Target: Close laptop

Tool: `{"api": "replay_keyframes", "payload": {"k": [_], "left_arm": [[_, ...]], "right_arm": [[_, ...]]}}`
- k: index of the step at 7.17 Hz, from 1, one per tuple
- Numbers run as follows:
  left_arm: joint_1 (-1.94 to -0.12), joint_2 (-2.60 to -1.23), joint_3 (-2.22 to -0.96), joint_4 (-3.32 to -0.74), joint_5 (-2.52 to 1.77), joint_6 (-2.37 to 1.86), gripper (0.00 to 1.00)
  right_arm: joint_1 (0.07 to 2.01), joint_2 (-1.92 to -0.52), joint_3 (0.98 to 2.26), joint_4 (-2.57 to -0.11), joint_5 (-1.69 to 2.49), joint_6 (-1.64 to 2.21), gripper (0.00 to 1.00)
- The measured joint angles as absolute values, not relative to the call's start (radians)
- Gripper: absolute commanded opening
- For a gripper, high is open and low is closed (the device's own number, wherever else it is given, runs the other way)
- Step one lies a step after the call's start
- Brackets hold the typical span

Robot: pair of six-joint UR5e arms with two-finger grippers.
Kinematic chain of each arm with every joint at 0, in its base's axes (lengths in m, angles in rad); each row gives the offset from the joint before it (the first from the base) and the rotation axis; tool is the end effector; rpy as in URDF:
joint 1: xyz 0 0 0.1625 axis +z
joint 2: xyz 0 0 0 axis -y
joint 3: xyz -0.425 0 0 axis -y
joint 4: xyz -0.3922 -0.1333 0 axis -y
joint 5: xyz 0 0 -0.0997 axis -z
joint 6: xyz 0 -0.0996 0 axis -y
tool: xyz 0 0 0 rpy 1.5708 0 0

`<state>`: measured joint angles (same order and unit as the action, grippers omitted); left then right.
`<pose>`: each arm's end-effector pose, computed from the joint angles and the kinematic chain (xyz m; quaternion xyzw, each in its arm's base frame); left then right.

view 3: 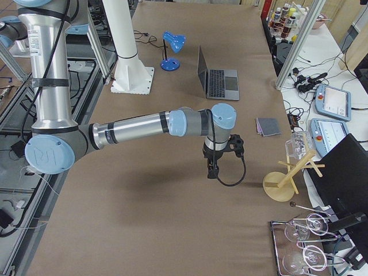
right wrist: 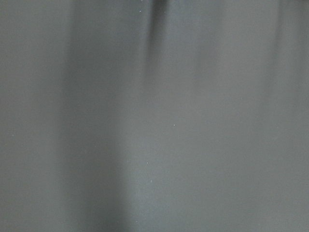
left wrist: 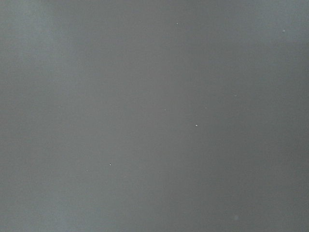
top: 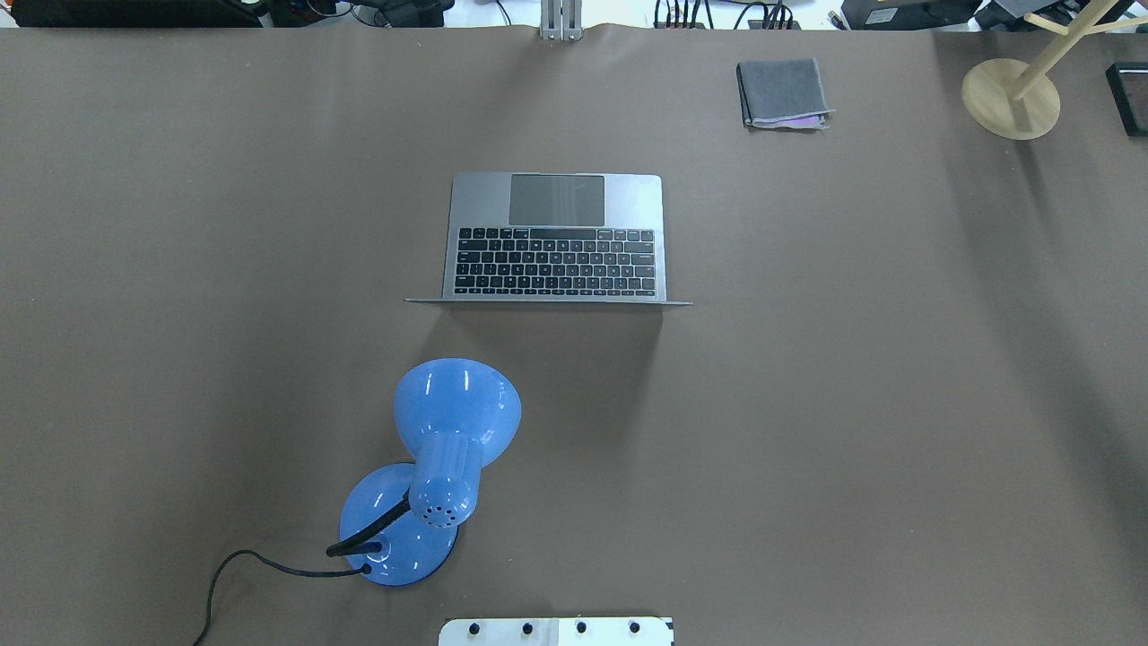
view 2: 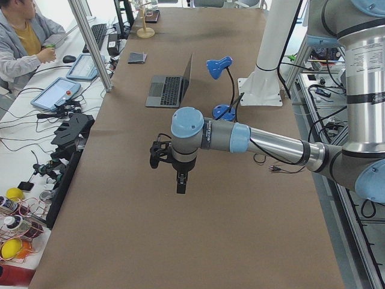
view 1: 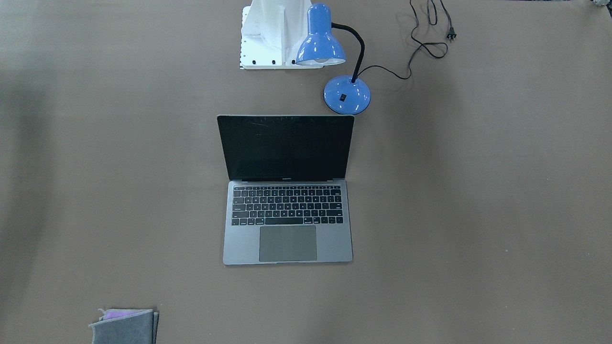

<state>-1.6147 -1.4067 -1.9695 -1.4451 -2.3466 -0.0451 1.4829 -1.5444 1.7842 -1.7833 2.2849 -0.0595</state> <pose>-0.0819 -0.4157 0.5505 0.0502 0.3777 -0.0206 0.9243 0.0244 -0.4980 0.5667 0.0078 -0.3496 -0.0737 0.9339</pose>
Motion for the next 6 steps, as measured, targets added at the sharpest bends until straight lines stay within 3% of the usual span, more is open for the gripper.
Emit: {"api": "replay_keyframes", "payload": {"k": [6], "left_arm": [[-1.609, -1.402, -1.904, -1.482, -2.321, -0.047, 0.97]], "right_arm": [[1.489, -1.562, 1.781, -1.782, 2.286, -0.056, 1.0]]}}
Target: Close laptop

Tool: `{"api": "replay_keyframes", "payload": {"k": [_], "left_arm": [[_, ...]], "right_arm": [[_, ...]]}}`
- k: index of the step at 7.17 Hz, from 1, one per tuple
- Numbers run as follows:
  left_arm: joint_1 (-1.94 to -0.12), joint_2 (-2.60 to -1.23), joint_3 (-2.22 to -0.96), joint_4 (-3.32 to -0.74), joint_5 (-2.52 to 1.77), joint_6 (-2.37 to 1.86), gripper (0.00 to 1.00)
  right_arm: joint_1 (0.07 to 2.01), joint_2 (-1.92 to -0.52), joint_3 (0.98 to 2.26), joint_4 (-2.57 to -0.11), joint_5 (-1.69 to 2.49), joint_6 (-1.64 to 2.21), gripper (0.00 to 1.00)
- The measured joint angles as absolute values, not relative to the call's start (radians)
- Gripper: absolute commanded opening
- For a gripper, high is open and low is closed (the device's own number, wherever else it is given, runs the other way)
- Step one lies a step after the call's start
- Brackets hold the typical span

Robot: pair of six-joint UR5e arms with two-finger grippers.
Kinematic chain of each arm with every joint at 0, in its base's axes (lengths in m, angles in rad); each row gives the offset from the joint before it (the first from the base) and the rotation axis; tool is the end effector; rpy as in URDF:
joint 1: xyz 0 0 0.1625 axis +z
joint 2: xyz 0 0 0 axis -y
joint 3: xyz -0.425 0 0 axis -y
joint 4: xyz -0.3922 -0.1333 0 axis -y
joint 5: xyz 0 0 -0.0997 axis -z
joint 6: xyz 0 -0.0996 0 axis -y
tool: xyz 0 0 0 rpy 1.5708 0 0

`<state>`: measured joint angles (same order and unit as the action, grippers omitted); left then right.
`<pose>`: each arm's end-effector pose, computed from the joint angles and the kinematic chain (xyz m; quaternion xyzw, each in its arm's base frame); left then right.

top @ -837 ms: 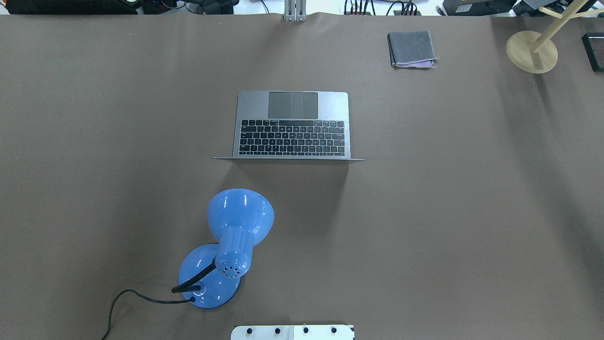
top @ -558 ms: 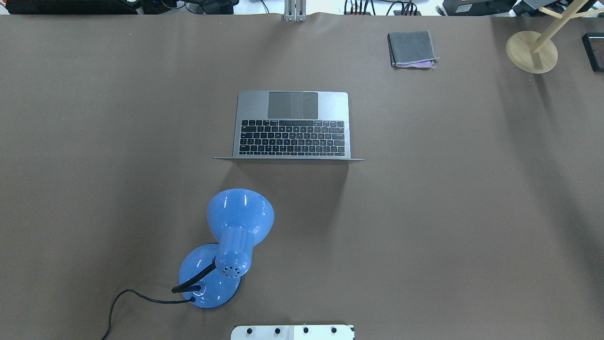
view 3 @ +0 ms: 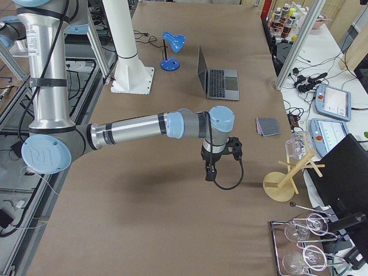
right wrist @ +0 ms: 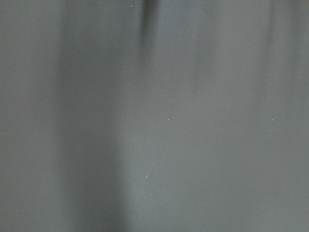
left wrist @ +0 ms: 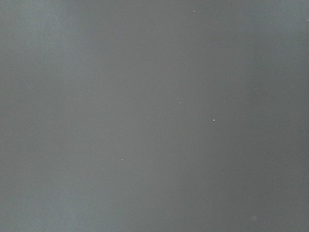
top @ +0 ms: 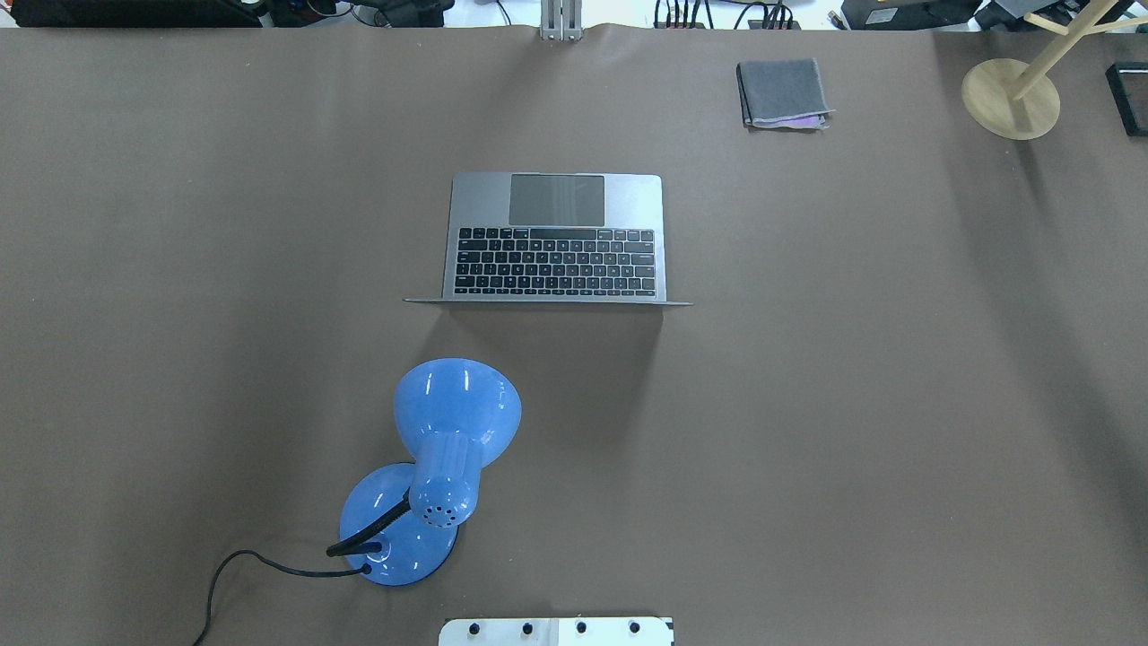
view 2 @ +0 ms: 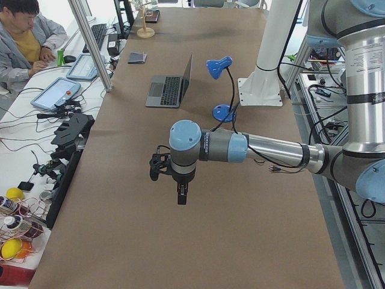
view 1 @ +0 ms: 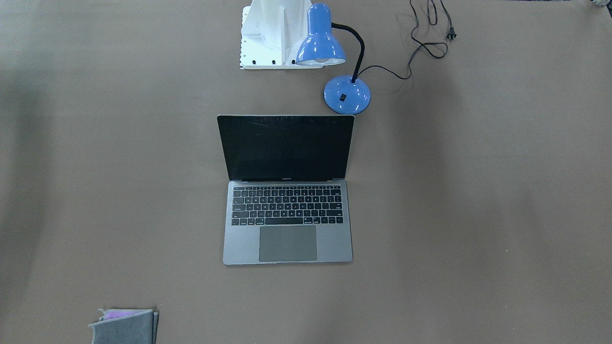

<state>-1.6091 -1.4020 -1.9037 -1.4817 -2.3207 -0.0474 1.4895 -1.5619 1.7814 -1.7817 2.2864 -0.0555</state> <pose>-0.0815 -0.4176 0.5826 0.0332 0.3661 -0.0261 0.9296 0.0282 -0.4908 0.5764 -0.0005 -0.3502 -0.0655 0.9344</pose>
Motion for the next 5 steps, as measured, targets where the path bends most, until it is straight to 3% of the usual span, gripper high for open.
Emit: {"api": "replay_keyframes", "payload": {"k": [5], "left_arm": [[-1.607, -1.412, -1.891, -1.486, -2.324, -0.051, 0.98]], "right_arm": [[1.488, -1.565, 1.772, -1.761, 2.319, -0.055, 1.0]]}}
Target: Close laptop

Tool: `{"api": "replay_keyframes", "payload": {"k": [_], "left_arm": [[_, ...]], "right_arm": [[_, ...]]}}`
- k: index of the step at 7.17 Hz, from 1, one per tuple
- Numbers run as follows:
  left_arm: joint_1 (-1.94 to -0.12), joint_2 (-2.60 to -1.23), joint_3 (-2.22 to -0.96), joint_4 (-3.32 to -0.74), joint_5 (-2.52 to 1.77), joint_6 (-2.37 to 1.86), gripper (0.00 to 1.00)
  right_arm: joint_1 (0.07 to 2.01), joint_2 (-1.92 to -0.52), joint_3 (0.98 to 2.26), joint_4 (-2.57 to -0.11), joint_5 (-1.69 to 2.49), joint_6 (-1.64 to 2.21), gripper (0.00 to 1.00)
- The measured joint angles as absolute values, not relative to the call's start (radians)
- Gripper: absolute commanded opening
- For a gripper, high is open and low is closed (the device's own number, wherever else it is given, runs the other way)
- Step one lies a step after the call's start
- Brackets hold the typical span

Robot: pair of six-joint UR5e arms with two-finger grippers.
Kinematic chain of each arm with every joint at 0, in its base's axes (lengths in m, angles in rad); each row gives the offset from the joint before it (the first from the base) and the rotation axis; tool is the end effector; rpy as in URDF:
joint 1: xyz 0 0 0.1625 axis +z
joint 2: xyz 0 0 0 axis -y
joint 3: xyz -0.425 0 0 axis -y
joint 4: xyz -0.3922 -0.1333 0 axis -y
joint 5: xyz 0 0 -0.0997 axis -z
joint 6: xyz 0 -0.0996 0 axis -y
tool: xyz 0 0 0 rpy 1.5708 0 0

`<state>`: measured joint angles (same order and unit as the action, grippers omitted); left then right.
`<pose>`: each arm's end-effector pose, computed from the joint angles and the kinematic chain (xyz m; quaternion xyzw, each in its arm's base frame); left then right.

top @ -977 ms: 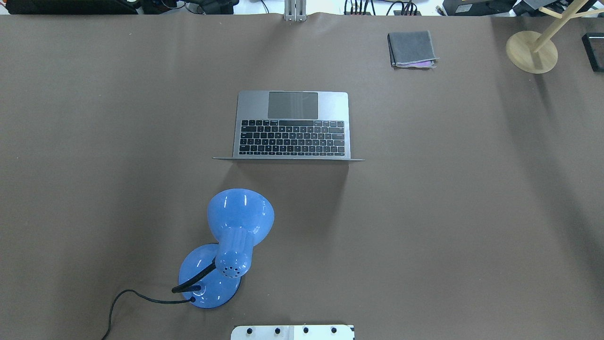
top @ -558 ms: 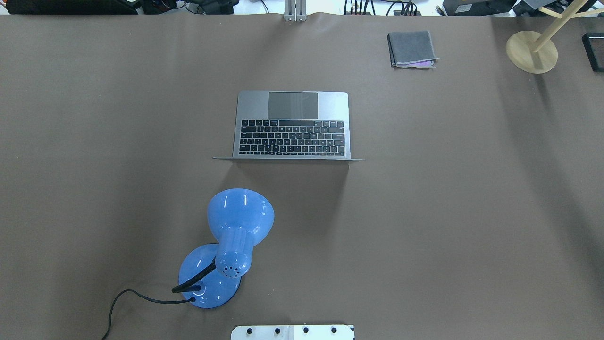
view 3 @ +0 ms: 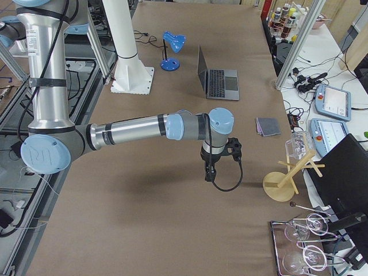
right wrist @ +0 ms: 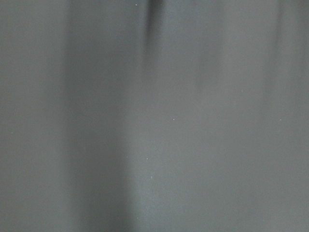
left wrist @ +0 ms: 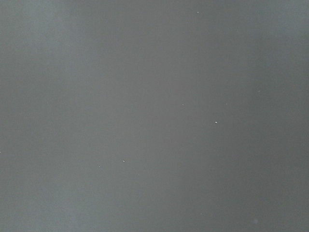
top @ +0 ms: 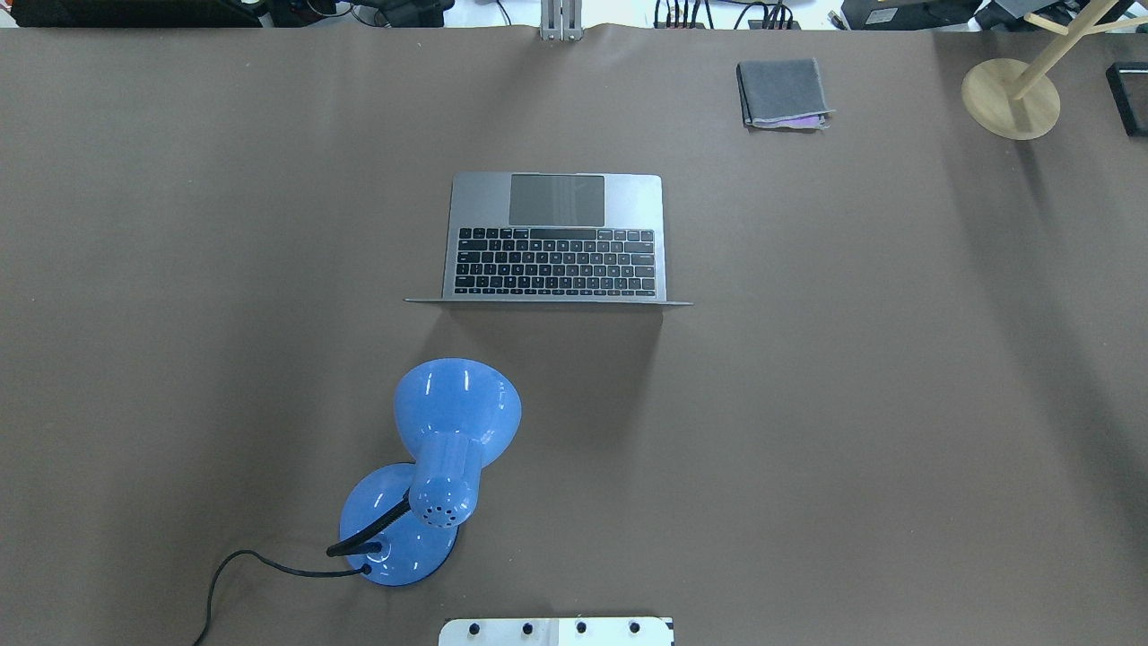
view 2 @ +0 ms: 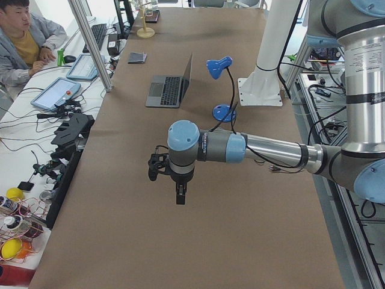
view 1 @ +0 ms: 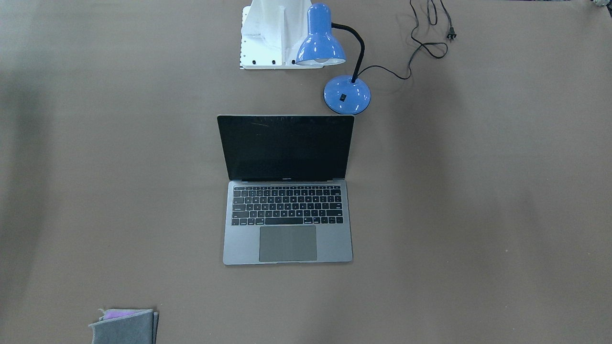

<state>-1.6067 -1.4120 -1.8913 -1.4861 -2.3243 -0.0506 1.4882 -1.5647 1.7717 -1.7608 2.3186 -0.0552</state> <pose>-0.0804 -0.4223 0.5838 0.0331 0.3679 -0.0260 0.9289 0.0251 -0.4911 0.5782 0.0029 -0.3653 -0.0672 0.9285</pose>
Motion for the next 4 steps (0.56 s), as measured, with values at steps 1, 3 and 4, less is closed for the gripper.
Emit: {"api": "replay_keyframes", "payload": {"k": [1, 3, 4], "left_arm": [[-1.606, -1.412, -1.893, -1.492, -2.325, -0.053, 0.98], [-1.593, -1.413, -1.901, -1.529, -2.327, -0.091, 0.9], [-1.572, -1.414, -1.917, -1.547, -2.34, -0.121, 0.85]], "right_arm": [[1.488, -1.564, 1.774, -1.755, 2.332, -0.055, 1.0], [1.487, -1.563, 1.786, -1.752, 2.348, -0.053, 1.0], [1.484, -1.562, 1.808, -1.752, 2.357, -0.037, 0.96]]}}
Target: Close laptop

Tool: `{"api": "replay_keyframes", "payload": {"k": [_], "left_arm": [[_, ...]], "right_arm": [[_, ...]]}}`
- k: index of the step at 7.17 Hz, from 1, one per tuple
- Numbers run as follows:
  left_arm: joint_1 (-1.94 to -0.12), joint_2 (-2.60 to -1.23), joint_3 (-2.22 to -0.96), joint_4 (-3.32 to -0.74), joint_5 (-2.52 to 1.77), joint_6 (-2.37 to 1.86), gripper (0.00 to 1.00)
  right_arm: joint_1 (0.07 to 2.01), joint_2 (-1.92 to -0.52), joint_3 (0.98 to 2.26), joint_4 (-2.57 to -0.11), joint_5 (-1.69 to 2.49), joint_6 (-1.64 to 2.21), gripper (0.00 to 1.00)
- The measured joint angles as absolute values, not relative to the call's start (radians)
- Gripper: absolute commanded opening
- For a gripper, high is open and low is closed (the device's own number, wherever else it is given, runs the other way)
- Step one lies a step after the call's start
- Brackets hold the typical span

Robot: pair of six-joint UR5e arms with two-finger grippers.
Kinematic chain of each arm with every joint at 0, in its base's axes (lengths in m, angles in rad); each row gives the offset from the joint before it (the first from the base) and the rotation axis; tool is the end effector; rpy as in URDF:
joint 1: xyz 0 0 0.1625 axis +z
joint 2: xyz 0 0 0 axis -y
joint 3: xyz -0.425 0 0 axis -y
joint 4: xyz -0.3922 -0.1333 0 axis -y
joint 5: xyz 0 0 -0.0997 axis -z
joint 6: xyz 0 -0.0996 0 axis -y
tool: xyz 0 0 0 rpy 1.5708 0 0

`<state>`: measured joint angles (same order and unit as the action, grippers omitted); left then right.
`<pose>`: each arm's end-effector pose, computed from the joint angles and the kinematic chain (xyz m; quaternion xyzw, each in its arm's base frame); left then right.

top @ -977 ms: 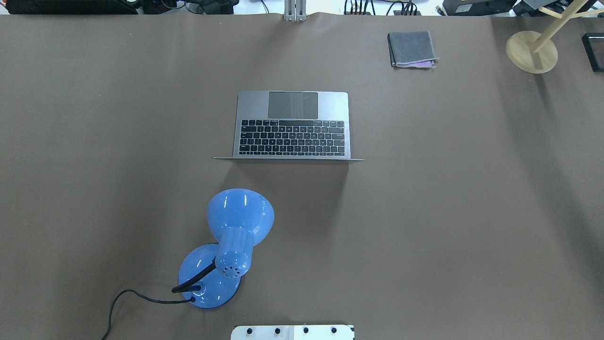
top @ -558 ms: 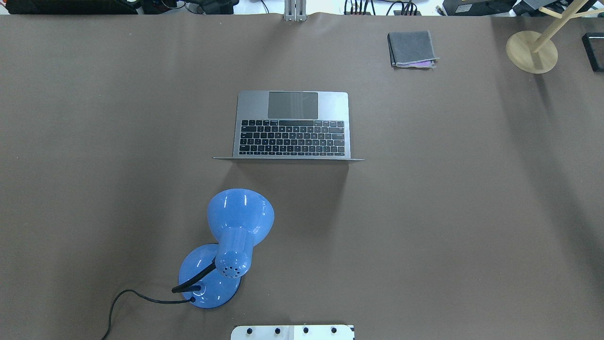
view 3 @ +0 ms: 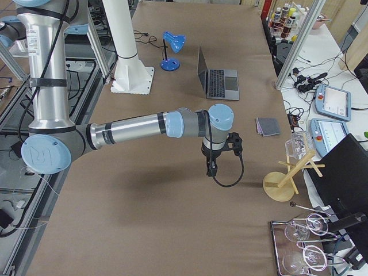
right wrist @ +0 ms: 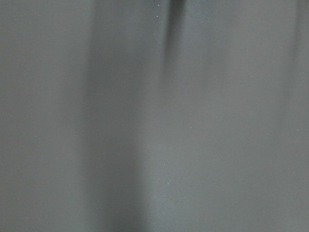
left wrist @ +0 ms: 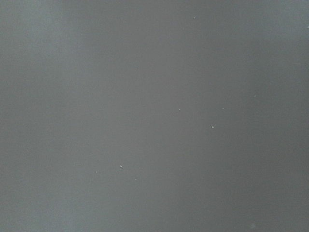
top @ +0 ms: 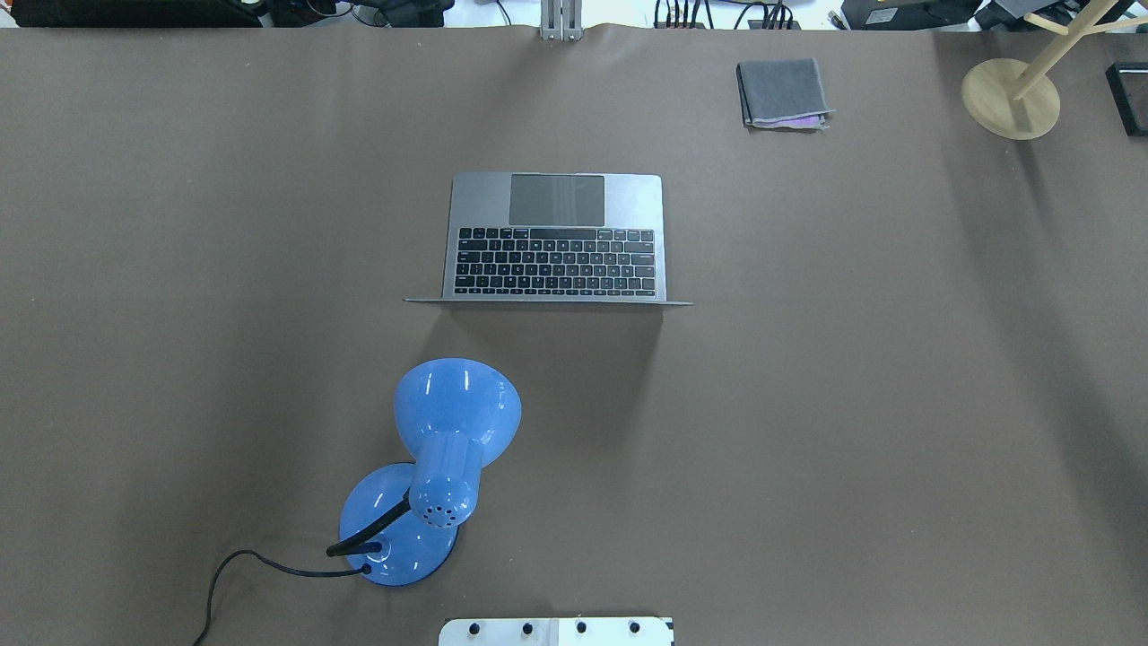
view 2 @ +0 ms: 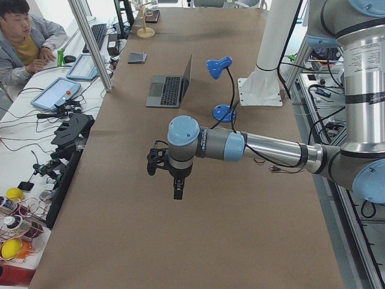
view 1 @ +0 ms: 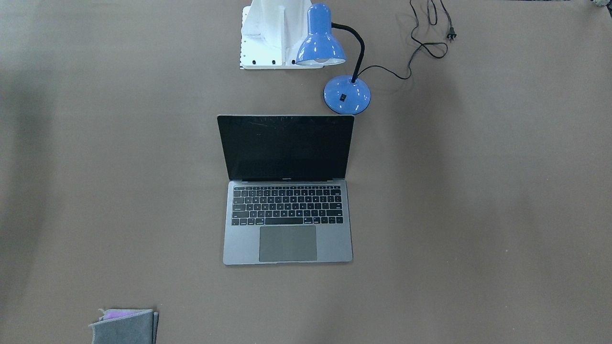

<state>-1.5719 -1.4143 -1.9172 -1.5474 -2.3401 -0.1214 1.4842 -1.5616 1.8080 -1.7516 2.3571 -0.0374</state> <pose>-0.0645 -0.4290 0.5623 0.0545 0.3779 -0.0254 0.9239 0.0203 -0.4920 0.5555 0.0209 -0.3835 -0.0697 0.9207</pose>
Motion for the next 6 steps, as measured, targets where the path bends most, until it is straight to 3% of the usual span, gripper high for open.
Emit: {"api": "replay_keyframes", "payload": {"k": [1, 2, 3, 4, 5, 6], "left_arm": [[-1.526, -1.42, -1.964, -1.557, -2.366, -0.197, 0.78], [-1.467, -1.435, -2.031, -1.561, -2.386, -0.299, 0.54], [-1.419, -1.458, -2.089, -1.565, -2.411, -0.39, 0.1], [-1.373, -1.481, -2.131, -1.585, -2.436, -0.486, 0.0], [-1.312, -1.504, -2.158, -1.641, -2.444, -0.619, 0.0], [-1.239, -1.536, -2.17, -1.711, -2.433, -0.772, 0.0]], "right_arm": [[1.47, -1.562, 1.859, -1.748, 2.376, 0.017, 0.85], [1.437, -1.563, 1.933, -1.732, 2.397, 0.094, 0.59], [1.396, -1.564, 1.998, -1.701, 2.419, 0.171, 0.33], [1.352, -1.564, 2.051, -1.656, 2.434, 0.266, 0.08], [1.295, -1.564, 2.092, -1.574, 2.435, 0.402, 0.0], [1.234, -1.563, 2.114, -1.463, 2.422, 0.556, 0.0]]}}
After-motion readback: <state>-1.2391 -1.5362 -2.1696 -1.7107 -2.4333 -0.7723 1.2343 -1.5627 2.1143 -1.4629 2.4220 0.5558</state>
